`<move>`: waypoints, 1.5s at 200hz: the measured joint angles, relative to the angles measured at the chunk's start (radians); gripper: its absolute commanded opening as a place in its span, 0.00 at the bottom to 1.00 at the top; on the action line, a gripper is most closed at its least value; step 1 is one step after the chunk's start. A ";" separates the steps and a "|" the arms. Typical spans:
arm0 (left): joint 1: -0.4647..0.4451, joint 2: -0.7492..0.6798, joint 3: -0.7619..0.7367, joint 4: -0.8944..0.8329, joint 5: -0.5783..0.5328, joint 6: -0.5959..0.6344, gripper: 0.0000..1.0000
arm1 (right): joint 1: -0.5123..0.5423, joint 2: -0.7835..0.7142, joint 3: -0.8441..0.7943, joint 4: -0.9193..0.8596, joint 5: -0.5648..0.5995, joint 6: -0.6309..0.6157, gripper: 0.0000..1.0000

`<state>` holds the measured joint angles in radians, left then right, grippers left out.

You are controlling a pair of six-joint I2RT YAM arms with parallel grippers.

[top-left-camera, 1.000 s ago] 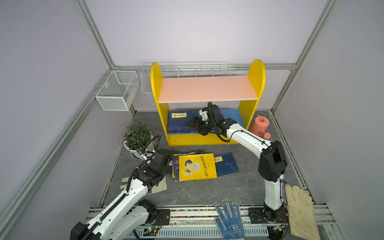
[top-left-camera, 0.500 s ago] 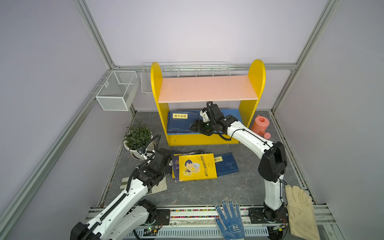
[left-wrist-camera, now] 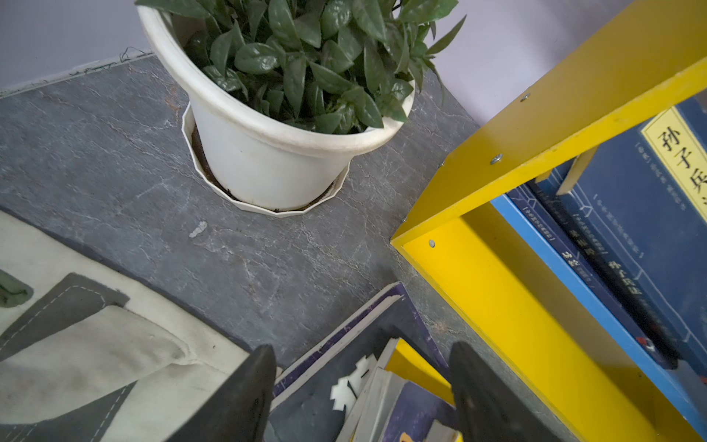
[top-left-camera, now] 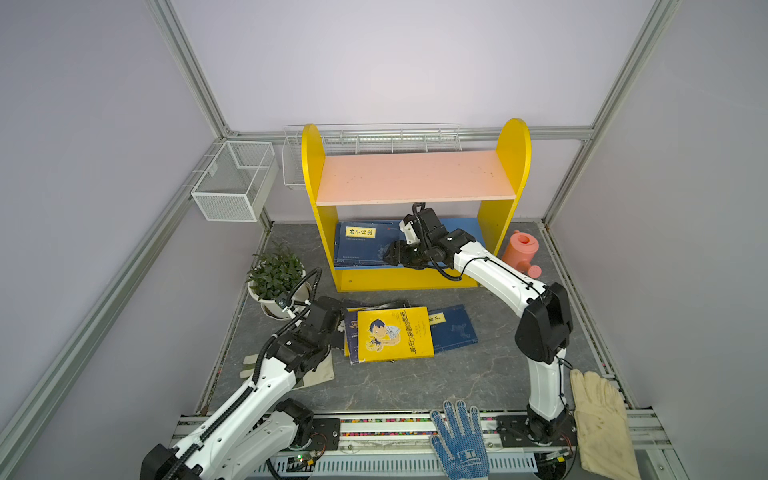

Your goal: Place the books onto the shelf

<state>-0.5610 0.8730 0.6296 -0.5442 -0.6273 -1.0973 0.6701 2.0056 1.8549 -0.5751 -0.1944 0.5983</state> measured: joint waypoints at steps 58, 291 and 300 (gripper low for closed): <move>0.000 0.008 0.000 0.014 0.001 0.003 0.73 | -0.016 -0.115 -0.141 -0.012 0.022 -0.171 0.71; 0.000 0.062 0.000 0.009 -0.003 0.003 0.73 | 0.052 0.039 0.005 0.012 0.201 -0.637 0.51; 0.000 0.062 0.000 0.007 -0.003 0.003 0.73 | 0.052 0.043 0.010 0.015 0.196 -0.642 0.50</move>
<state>-0.5610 0.9352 0.6300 -0.5373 -0.6308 -1.0939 0.7219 2.0491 1.8648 -0.5598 0.0021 -0.0441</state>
